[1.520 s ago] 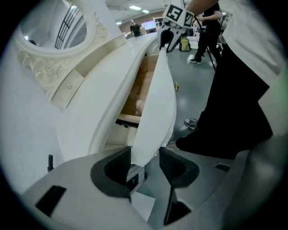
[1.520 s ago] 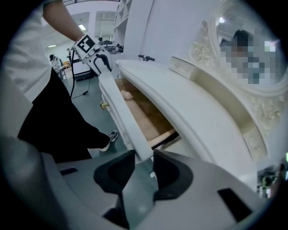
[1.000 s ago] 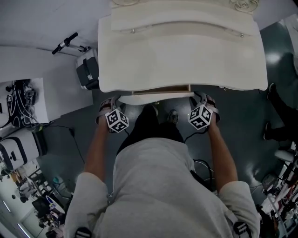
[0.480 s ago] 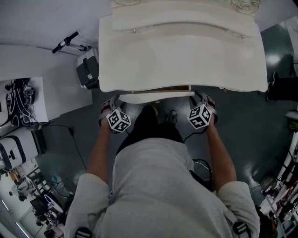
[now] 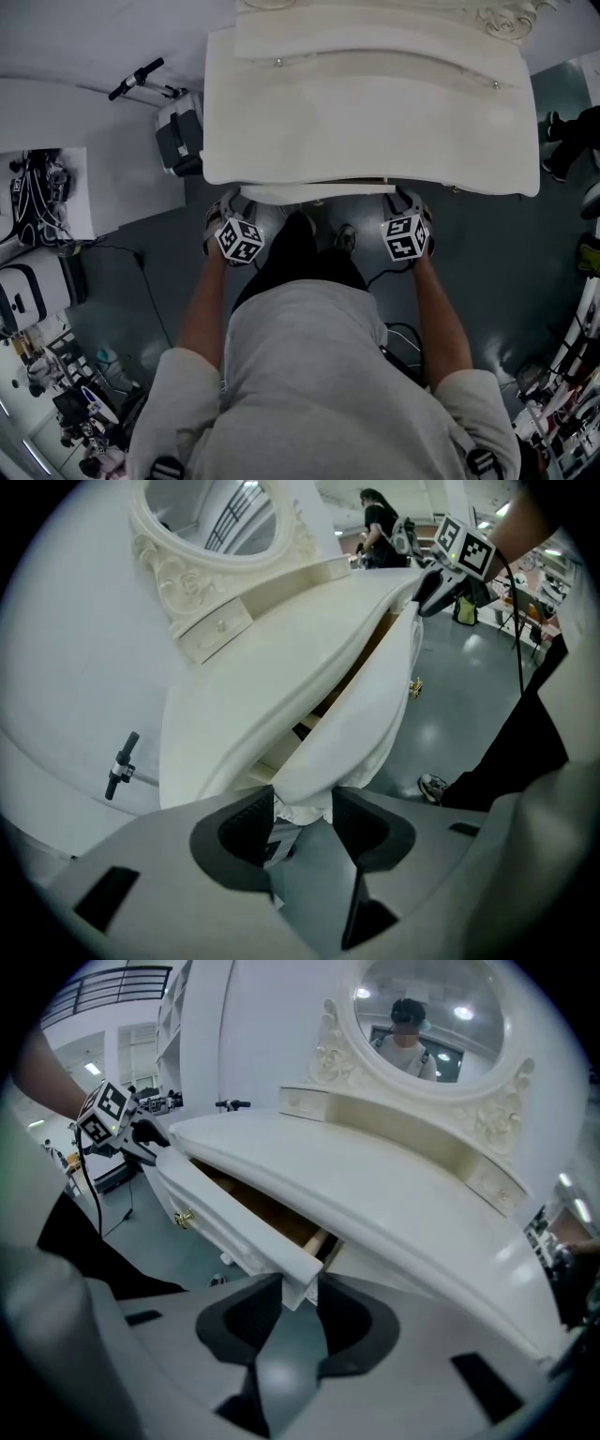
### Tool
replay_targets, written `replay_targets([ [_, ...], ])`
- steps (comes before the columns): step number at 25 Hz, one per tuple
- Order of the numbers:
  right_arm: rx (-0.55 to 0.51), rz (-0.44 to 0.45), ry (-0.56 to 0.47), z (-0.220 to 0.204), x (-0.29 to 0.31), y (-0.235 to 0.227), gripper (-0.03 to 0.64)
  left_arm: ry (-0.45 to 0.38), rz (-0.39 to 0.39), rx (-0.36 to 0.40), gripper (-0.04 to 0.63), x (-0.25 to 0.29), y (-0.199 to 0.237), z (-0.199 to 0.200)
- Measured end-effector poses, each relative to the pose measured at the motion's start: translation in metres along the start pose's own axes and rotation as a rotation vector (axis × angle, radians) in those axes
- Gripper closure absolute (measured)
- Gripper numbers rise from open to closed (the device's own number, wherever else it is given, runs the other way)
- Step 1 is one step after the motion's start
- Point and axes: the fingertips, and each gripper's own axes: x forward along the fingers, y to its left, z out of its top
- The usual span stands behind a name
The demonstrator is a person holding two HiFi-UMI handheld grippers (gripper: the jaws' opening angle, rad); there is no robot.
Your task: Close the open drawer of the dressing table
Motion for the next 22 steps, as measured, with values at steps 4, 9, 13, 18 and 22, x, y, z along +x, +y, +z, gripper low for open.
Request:
replay_targets([
  [4, 0.025, 0.001, -0.01, 0.002, 0.003, -0.003, 0.494, -0.006, -0.006, -0.026, 0.399, 0.003, 0.003, 0.002],
  [9, 0.068, -0.003, -0.021, 0.006, 0.005, -0.006, 0.499, -0.009, -0.008, -0.068, 0.405, 0.005, 0.007, 0.003],
  [13, 0.131, 0.003, -0.032, 0.007, 0.007, -0.009, 0.502, -0.018, -0.023, -0.153, 0.413, 0.007, 0.008, 0.004],
  [18, 0.181, -0.005, -0.035, 0.009, 0.01, -0.011, 0.505, -0.021, -0.026, -0.221, 0.422, 0.009, 0.01, 0.005],
  [22, 0.219, -0.007, -0.047, 0.012, 0.011, -0.013, 0.506, -0.035, -0.035, -0.281, 0.43, 0.01, 0.013, 0.005],
])
